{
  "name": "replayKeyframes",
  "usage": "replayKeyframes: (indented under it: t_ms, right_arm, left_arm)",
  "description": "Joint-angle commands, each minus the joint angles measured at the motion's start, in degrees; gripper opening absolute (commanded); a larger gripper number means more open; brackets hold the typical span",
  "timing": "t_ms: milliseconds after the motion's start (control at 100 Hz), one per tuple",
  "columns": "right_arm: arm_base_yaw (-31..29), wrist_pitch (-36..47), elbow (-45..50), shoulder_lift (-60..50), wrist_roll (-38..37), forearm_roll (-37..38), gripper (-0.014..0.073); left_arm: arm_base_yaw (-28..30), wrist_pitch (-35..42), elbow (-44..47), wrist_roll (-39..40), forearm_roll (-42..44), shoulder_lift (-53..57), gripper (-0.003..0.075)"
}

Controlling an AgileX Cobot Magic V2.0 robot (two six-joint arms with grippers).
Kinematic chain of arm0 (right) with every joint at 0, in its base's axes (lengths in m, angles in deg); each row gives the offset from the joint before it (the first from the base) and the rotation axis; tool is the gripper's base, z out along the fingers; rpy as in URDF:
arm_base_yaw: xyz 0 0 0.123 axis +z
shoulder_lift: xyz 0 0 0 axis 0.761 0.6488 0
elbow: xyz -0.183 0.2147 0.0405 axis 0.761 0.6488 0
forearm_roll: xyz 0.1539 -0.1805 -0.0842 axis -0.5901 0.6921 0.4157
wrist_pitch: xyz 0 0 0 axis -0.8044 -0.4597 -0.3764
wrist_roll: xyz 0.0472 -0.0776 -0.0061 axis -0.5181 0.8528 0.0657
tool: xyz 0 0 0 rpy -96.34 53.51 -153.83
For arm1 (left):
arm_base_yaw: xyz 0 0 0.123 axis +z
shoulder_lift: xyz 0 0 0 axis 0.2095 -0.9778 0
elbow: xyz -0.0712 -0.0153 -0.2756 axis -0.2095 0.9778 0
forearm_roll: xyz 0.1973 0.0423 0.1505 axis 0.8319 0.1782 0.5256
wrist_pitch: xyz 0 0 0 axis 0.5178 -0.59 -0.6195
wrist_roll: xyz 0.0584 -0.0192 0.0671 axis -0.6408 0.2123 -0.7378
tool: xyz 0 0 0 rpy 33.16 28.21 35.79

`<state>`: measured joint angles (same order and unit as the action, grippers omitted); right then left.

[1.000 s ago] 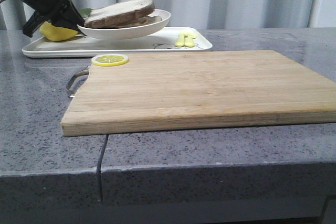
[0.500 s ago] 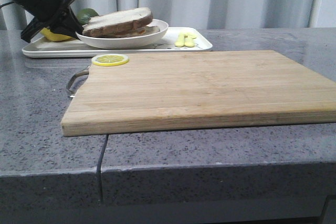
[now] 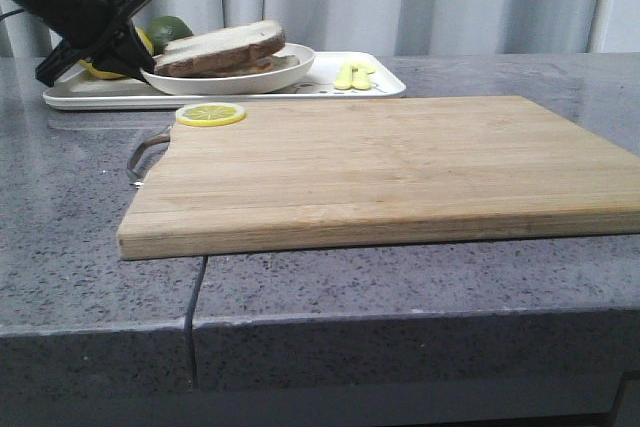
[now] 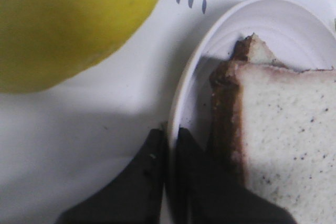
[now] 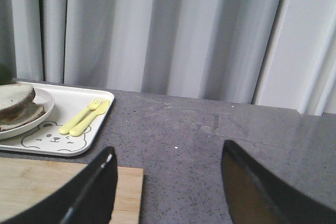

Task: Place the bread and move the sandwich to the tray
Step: 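Lower the plate onto the tray and open the left gripper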

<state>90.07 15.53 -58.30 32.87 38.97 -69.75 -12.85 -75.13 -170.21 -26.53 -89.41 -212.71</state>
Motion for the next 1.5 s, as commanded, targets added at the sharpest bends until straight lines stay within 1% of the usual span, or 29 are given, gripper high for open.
replayKeyframes:
  t_ms: [0, 770, 840, 960, 1030, 1310, 1490]
  right_arm:
    - [-0.4, 0.0, -1.5, -0.2, 0.3, 2.6, 0.0445]
    - [-0.4, 0.3, -1.5, -0.2, 0.3, 2.6, 0.0445]
    - [-0.4, 0.3, -1.5, -0.2, 0.3, 2.6, 0.0445]
    - [-0.4, 0.3, -1.5, -0.2, 0.3, 2.6, 0.0445]
    - [-0.4, 0.3, -1.5, -0.2, 0.3, 2.6, 0.0445]
    - [-0.4, 0.3, -1.5, -0.2, 0.3, 2.6, 0.0445]
    - [-0.4, 0.3, -1.5, -0.2, 0.3, 2.6, 0.0445]
  left_arm:
    - [-0.4, 1.2, -2.0, 0.6, -3.6, 3.5, -0.0020]
    - [-0.4, 1.2, -2.0, 0.6, -3.9, 3.5, -0.0013]
    - [-0.4, 1.2, -2.0, 0.6, -3.9, 3.5, 0.0020]
    - [-0.4, 1.0, -2.0, 0.6, -3.9, 3.5, 0.0104]
    - [-0.4, 0.8, -2.0, 0.6, -3.9, 3.5, 0.0139]
    - [-0.4, -0.1, -2.2, 0.6, -3.9, 3.5, 0.0204]
    - [-0.3, -1.4, -4.1, 0.6, -3.4, 3.5, 0.0215]
